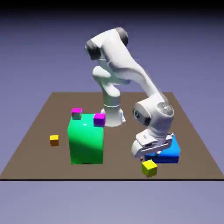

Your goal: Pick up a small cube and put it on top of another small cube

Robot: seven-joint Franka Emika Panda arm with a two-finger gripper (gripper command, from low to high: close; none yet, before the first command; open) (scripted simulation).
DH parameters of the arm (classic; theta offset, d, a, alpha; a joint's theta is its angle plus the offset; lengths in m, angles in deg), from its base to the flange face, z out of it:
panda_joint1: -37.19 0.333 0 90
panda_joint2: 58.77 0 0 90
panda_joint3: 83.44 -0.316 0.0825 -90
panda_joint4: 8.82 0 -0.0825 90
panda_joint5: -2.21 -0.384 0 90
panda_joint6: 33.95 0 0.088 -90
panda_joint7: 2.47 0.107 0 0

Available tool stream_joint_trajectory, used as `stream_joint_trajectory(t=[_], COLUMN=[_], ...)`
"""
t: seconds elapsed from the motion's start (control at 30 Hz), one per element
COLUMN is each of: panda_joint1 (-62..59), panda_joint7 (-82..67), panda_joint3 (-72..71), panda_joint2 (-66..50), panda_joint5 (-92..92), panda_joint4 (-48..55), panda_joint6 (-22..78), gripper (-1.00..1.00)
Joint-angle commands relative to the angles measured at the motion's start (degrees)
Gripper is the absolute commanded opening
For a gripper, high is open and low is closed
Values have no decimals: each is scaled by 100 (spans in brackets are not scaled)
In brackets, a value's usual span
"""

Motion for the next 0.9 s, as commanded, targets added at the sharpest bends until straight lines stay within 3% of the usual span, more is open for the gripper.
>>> stream_joint_trajectory(t=[0.0,0.67,0.7,0.87], panda_joint1=[-32,3376,3376,2620], panda_joint7=[26,-1536,-1536,-1190], panda_joint3=[-62,3681,3681,2852], panda_joint2=[-96,315,315,224], panda_joint5=[45,-2336,-2336,-1808], panda_joint4=[65,-256,-256,-185], panda_joint6=[72,-1432,-1432,-1099], gripper=[0,0,-100,-100])
